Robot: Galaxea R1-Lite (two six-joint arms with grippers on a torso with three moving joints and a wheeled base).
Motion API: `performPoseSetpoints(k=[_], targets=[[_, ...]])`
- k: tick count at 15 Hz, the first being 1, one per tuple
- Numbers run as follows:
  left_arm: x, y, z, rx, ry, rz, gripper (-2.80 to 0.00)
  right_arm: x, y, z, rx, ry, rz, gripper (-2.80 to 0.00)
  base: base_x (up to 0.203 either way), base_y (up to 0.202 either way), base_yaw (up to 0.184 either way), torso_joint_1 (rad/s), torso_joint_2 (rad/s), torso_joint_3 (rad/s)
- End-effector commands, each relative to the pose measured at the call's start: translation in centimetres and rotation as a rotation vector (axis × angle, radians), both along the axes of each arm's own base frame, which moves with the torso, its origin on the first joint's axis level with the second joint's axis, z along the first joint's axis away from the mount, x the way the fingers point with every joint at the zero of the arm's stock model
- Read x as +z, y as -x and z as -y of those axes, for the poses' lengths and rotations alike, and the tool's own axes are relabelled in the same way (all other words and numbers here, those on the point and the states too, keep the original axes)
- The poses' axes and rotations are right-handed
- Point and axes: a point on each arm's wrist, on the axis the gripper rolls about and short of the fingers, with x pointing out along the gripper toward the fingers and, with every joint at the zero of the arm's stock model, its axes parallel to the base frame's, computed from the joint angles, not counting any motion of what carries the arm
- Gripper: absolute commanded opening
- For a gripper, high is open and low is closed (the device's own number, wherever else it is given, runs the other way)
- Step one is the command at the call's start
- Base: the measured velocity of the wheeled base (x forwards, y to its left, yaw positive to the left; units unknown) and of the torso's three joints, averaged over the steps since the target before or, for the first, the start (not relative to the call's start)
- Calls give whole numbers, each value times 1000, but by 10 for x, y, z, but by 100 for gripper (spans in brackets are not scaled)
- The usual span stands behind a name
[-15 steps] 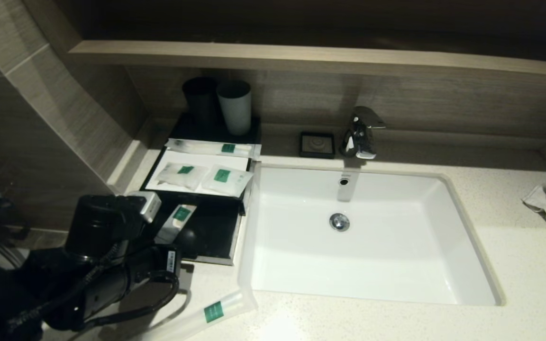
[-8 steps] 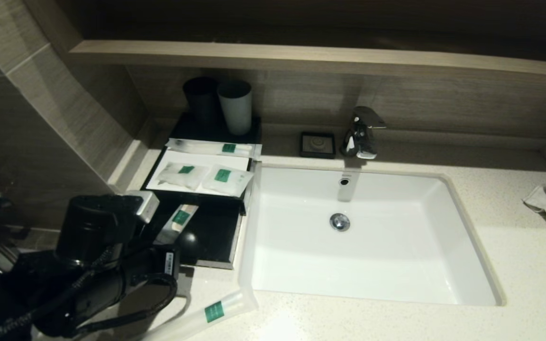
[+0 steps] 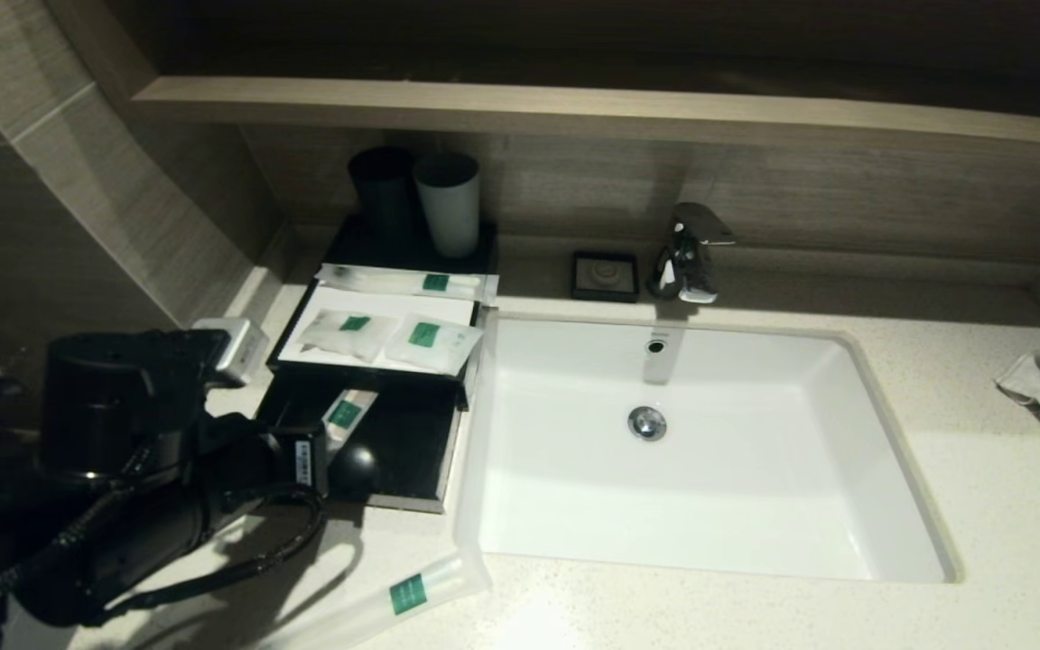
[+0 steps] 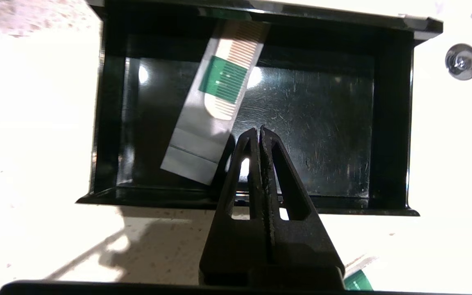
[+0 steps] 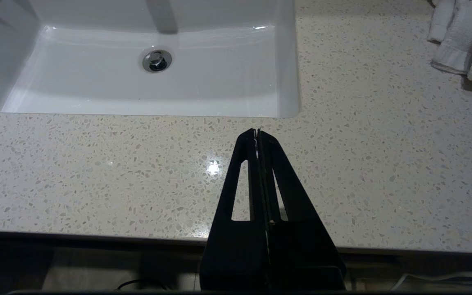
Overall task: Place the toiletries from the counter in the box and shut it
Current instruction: Open the drawer, then pick up the bathroom toiletry
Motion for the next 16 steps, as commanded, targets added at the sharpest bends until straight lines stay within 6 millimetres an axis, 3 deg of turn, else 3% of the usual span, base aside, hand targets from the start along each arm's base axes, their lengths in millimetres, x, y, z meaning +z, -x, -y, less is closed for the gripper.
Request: performPoseSetpoints(k=[1, 4, 9, 14, 16], targets=[[11, 10, -7, 20, 21, 49, -280, 0, 0, 0, 0, 0, -2, -280, 0, 0, 0, 0, 0, 0], [24, 20, -13, 23, 14, 92, -280, 0, 0, 0, 0, 0, -2, -280, 0, 0, 0, 0, 0, 0], [44, 56, -32, 3, -37, 67, -280, 0, 0, 0, 0, 0, -2, -280, 0, 0, 0, 0, 0, 0], [35, 99, -53, -150, -155, -35, -280, 0, 0, 0, 0, 0, -2, -280, 0, 0, 0, 0, 0, 0], [25, 108, -55, -243, -158, -100, -280, 0, 0, 0, 0, 0, -2, -280, 0, 0, 0, 0, 0, 0]])
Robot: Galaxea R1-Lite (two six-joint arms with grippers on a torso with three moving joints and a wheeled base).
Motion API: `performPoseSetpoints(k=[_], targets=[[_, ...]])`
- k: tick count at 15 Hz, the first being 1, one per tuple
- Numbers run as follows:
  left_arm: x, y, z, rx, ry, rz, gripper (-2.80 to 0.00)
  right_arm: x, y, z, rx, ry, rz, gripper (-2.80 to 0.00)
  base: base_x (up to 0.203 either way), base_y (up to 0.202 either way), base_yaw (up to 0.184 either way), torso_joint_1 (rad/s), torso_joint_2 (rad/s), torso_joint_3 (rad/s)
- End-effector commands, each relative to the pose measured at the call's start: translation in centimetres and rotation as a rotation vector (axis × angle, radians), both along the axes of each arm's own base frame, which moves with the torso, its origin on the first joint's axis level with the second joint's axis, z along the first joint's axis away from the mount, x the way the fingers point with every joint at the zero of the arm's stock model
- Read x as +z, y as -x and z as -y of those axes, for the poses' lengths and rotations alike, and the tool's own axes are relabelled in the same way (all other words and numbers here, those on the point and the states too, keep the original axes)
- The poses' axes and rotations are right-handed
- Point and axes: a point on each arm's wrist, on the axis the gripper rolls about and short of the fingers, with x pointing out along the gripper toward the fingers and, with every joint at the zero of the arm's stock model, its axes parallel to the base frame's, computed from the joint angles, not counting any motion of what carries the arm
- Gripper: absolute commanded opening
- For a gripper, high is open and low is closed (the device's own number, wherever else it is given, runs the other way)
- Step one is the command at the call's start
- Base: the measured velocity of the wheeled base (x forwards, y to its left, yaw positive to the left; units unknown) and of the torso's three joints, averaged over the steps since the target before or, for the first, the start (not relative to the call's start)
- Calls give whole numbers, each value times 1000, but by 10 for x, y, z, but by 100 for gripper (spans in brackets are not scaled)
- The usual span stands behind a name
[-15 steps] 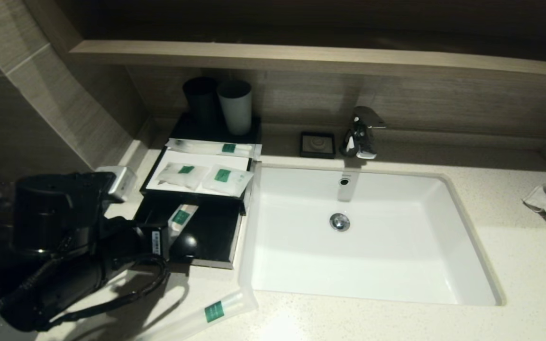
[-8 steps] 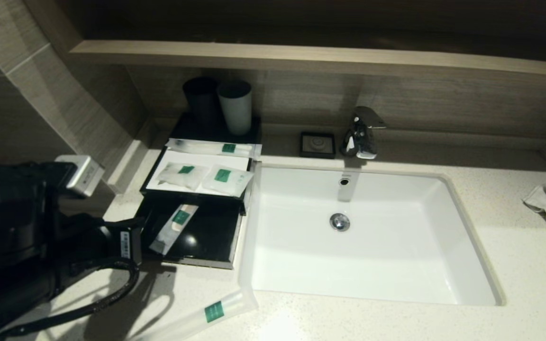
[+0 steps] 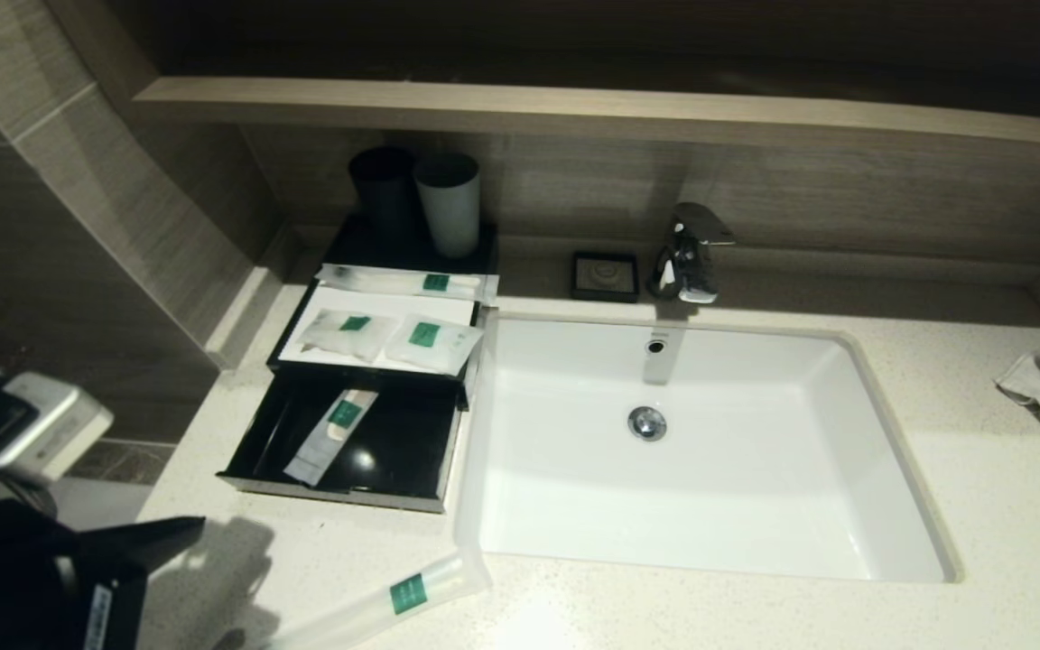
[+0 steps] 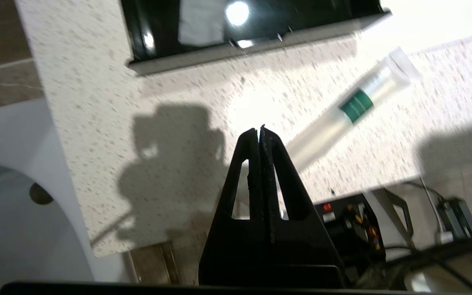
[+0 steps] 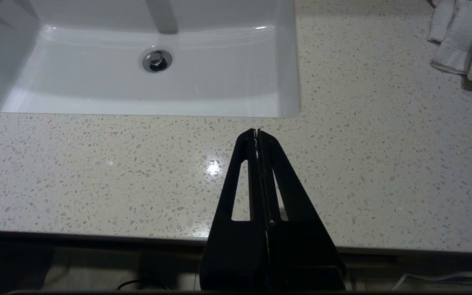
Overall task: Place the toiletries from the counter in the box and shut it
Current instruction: Pick up the bathroom toiletry
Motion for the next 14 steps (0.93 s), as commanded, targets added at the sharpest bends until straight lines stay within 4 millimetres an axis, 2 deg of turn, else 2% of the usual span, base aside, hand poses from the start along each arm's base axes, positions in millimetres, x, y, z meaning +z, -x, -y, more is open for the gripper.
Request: performPoseSetpoints(k=[1, 9, 14], targets=[[-7, 13, -5, -76, 15, -17, -280, 0, 0, 0, 0, 0, -2, -280, 0, 0, 0, 0, 0, 0], [-27, 13, -2, -193, -38, -93, -280, 0, 0, 0, 0, 0, -2, -280, 0, 0, 0, 0, 0, 0], [-40, 2, 5, -224, -107, -163, -280, 0, 0, 0, 0, 0, -2, -280, 0, 0, 0, 0, 0, 0]])
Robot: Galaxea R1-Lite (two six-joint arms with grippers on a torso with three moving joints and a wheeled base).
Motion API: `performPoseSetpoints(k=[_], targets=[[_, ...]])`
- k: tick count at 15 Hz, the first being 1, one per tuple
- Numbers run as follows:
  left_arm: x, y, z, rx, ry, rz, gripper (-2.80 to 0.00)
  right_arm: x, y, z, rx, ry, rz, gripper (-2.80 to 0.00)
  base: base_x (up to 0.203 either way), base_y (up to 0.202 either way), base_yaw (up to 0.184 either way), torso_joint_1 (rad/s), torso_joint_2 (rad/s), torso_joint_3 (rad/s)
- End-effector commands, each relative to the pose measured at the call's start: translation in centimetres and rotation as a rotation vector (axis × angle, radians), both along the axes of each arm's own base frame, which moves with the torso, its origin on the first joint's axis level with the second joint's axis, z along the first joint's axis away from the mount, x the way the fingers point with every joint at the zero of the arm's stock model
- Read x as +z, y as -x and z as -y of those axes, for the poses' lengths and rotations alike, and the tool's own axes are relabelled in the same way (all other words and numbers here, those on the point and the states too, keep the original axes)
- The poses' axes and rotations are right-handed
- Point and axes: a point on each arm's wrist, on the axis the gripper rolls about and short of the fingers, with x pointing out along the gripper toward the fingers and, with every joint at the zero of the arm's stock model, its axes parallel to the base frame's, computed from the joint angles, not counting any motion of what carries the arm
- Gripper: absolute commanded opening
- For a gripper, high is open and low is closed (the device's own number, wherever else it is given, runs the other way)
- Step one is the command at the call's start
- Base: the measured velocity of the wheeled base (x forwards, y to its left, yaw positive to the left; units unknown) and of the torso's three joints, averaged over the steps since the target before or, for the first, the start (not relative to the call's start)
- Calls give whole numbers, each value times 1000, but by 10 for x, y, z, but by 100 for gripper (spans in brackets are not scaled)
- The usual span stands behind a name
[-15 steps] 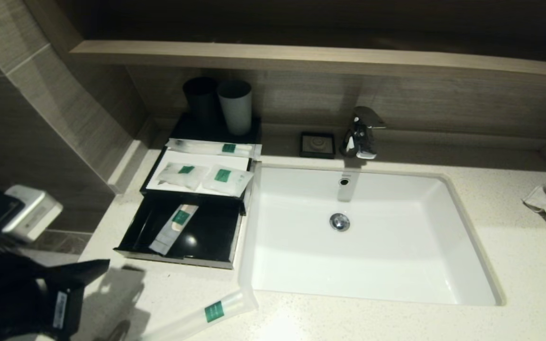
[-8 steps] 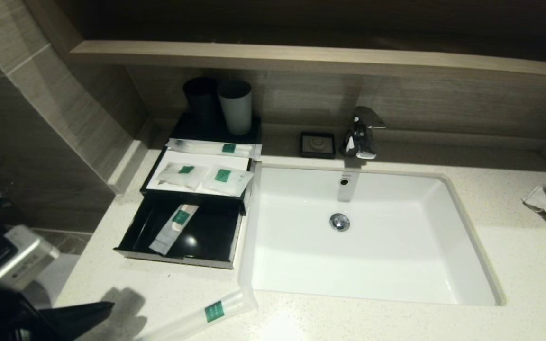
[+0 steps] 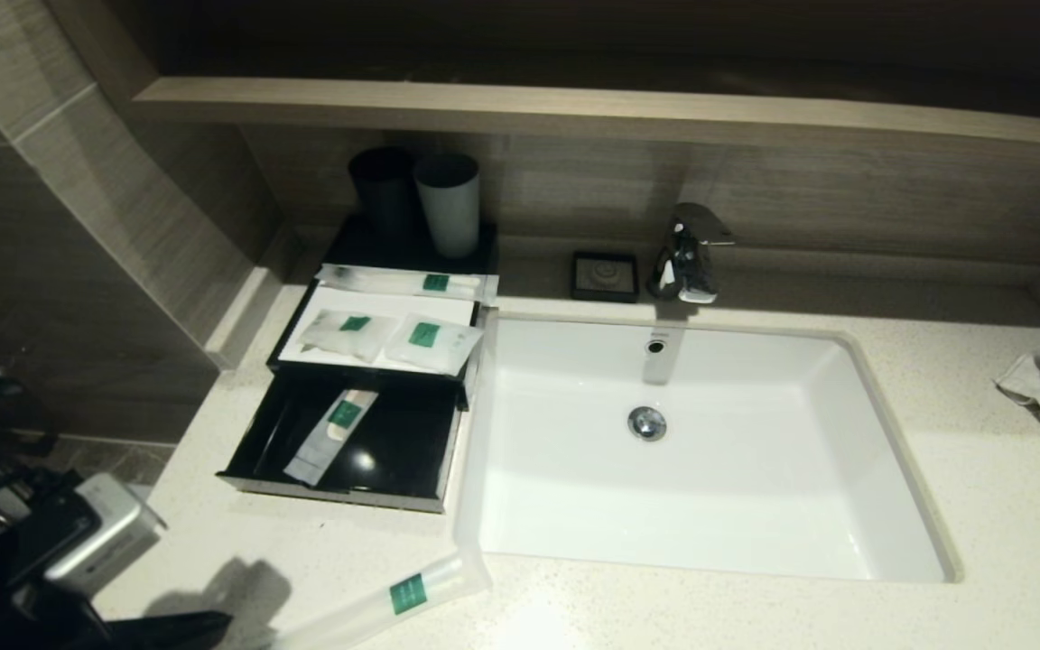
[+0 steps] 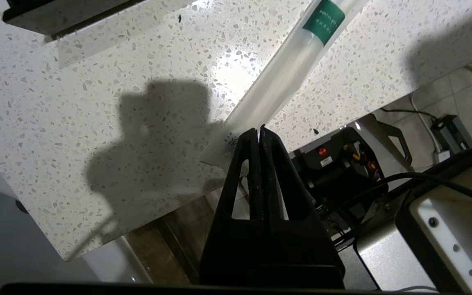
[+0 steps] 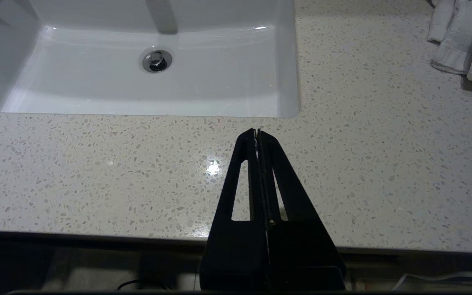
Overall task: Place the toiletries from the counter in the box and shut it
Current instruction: Pick up the bathroom toiletry
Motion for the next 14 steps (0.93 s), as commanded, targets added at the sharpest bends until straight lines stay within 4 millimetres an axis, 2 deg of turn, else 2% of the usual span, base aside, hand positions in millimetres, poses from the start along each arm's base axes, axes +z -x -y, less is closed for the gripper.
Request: performPoseSetpoints(k=[1, 10, 14], targets=[[-8, -7, 4, -12, -39, -41, -280, 0, 0, 0, 0, 0, -2, -280, 0, 0, 0, 0, 0, 0], [-30, -12, 7, -50, -81, -58, -280, 0, 0, 0, 0, 0, -2, -280, 0, 0, 0, 0, 0, 0], [-38, -12, 8, -126, -102, -78, -280, 0, 0, 0, 0, 0, -2, -280, 0, 0, 0, 0, 0, 0]])
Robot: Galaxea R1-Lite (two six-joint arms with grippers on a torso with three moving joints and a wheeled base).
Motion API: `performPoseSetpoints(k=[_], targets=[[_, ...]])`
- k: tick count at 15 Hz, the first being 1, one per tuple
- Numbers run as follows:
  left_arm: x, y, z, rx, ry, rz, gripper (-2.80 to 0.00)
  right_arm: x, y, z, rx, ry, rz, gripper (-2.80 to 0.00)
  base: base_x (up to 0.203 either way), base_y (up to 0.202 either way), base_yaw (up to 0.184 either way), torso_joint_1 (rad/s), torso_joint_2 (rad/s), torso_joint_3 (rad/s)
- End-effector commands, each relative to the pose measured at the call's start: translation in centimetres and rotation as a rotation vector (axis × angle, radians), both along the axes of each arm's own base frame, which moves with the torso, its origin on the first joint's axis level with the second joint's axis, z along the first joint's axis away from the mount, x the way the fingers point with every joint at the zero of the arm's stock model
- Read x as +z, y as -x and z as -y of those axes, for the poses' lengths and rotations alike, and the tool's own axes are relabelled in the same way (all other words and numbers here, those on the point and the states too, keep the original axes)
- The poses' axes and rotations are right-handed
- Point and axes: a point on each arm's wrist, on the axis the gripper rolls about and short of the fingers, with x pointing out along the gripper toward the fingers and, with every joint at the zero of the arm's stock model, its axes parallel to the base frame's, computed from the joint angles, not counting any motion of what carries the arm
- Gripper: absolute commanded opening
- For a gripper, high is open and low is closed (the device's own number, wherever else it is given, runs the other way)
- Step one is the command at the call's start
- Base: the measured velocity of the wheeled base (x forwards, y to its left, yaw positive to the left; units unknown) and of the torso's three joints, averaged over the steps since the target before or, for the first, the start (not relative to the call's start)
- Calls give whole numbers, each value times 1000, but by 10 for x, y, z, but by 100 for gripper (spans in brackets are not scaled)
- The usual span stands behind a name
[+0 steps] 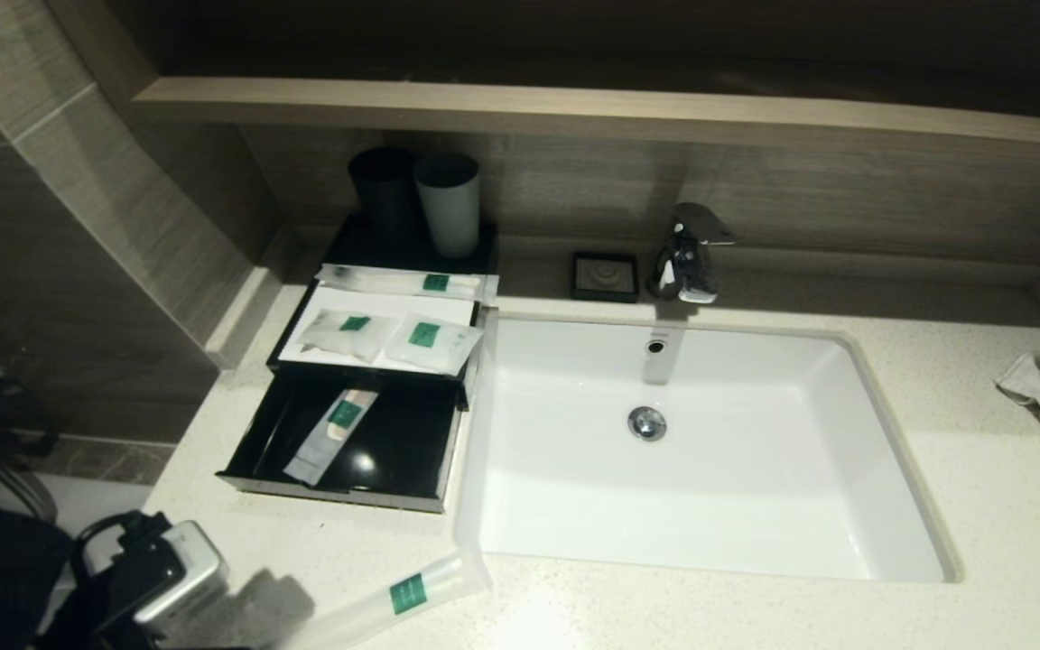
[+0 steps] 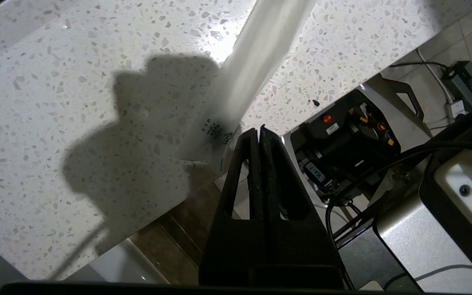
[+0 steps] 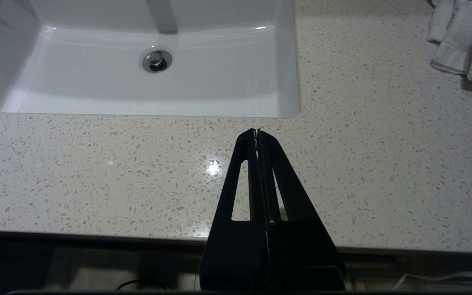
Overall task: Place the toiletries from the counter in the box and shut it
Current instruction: Pick up the bathroom toiletry
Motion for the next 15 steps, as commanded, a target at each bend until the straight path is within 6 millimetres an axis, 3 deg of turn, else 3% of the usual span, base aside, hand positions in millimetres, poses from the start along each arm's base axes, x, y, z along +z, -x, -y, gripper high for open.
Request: performPoseSetpoints(k=[1, 14, 15], targets=[[-6, -1, 1, -33, -19, -11, -280, 0, 0, 0, 0, -1, -2, -280, 0, 0, 0, 0, 0, 0], [-20, -23, 13, -125, -59, 13, -280, 0, 0, 0, 0, -1, -2, -280, 0, 0, 0, 0, 0, 0], [-19, -24, 14, -133, -65, 21, -137, 0, 0, 0, 0, -1, -2, -280, 0, 0, 0, 0, 0, 0]])
